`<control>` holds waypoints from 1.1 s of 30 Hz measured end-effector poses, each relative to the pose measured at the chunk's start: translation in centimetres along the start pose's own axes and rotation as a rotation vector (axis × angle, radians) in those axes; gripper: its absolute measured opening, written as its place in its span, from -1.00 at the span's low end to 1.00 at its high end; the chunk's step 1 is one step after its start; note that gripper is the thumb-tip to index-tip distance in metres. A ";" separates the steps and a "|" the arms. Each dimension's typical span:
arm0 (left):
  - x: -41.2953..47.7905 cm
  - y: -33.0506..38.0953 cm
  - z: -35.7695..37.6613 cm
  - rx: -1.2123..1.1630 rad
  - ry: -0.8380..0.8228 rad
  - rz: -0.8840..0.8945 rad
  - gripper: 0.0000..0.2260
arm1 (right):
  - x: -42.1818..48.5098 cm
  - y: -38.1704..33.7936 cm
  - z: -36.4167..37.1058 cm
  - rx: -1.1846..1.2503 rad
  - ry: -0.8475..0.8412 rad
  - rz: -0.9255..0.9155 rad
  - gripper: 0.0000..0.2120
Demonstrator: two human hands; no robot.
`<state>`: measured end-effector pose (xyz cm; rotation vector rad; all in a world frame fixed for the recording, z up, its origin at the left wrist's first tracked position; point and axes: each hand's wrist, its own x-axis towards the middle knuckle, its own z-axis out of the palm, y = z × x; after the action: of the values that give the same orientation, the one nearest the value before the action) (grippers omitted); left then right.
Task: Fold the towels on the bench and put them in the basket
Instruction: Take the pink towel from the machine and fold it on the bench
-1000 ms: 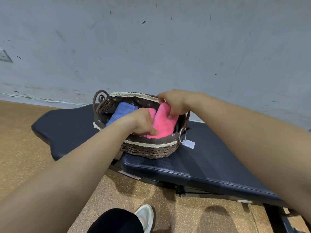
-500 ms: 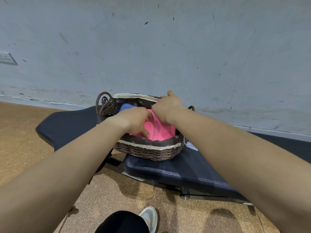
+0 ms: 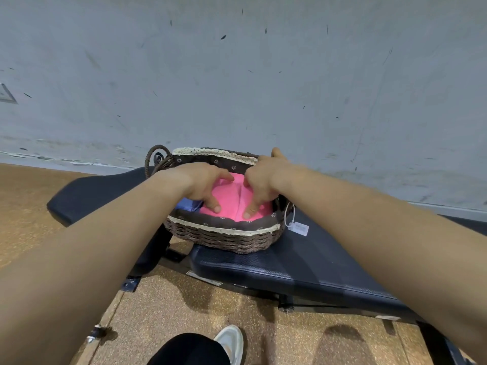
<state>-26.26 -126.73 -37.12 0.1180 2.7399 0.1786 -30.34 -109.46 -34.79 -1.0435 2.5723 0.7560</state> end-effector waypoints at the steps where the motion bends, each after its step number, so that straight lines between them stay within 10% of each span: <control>1: 0.1 0.0 0.0 0.022 -0.023 -0.003 -0.08 | 0.3 -0.1 0.3 -0.020 -0.013 0.004 -0.33; 11: 0.2 0.0 -0.2 -0.026 -0.047 -0.041 -0.12 | 0.9 -0.8 1.0 0.032 -0.040 0.033 -0.37; 23: -7.3 4.9 -5.2 0.039 0.222 -0.050 -0.49 | -10.1 5.4 -1.8 0.337 0.427 0.176 -0.54; 33: -10.9 16.9 -4.9 0.055 0.253 0.056 -0.60 | -24.3 10.8 5.9 0.507 0.345 0.392 -0.53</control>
<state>-17.15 -111.73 -26.20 0.1998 2.9963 0.1423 -20.52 -85.85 -25.46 -0.5525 3.0665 -0.0368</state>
